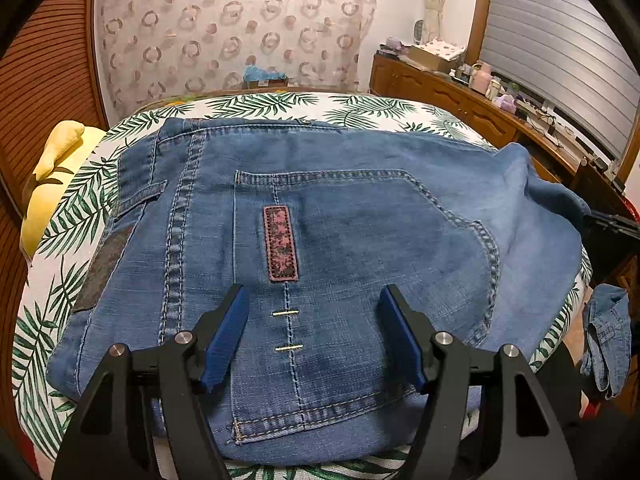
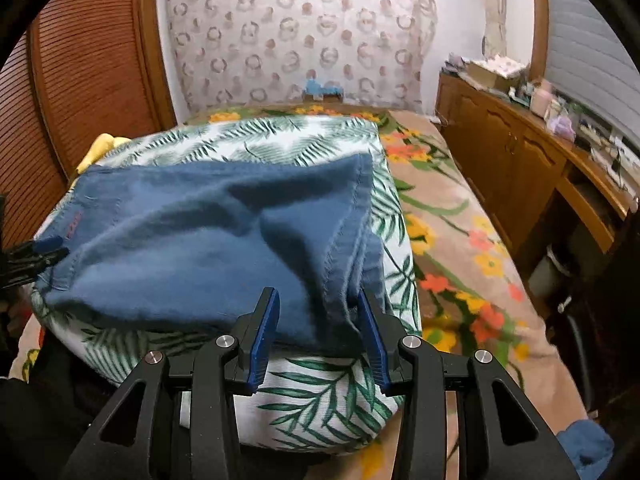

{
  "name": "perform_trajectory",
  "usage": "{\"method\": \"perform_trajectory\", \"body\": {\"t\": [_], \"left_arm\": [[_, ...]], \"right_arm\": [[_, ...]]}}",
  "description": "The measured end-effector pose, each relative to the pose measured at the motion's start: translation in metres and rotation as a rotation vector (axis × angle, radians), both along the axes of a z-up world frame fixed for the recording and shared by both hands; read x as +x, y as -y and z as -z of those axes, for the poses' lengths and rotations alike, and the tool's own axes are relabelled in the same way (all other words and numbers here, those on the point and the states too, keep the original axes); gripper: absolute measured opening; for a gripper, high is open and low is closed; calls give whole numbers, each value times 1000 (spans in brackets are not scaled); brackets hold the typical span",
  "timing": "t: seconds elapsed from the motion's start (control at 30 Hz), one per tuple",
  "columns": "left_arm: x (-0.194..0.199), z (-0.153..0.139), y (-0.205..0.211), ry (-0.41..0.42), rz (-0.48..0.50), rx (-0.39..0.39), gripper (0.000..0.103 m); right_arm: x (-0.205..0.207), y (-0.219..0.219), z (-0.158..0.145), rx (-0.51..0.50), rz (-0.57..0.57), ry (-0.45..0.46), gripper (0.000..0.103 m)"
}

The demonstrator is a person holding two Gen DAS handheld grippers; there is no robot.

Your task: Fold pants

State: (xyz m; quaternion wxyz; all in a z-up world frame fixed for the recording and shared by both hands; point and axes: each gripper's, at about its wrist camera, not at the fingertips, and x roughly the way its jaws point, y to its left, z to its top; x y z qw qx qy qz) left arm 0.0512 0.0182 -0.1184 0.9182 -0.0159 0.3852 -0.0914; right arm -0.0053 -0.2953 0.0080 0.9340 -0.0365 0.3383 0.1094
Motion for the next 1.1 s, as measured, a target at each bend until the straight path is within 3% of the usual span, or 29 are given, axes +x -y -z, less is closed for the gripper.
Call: {"method": "perform_trajectory", "body": {"t": [0.03,0.1,0.13,0.23,0.3,0.73,1.1], "left_arm": [[0,0,0,0,0,0,69],[0,0,0,-1,0,0,69],[0,0,0,-2,-1,-1,69],[-1,-2,1,-5,-5,-9,69],[-3,-8,-1,4,-10,-28,69],[-22,-45,-5,88,-3,-32,69],[-28,-56,-18,113,-19,-30,69]], "right_arm": [[4,2,1,2,3,-14,28],[9,5,5,7,3,-34,19],[11,7,4,13,-7,-37,8],[11,5,-4,26,-49,-25,3],[8,4,-14,62,-92,-15,2],[-1,-35,-84,58,-262,145,2],[17,-83,-96,75,-422,198,2]]}}
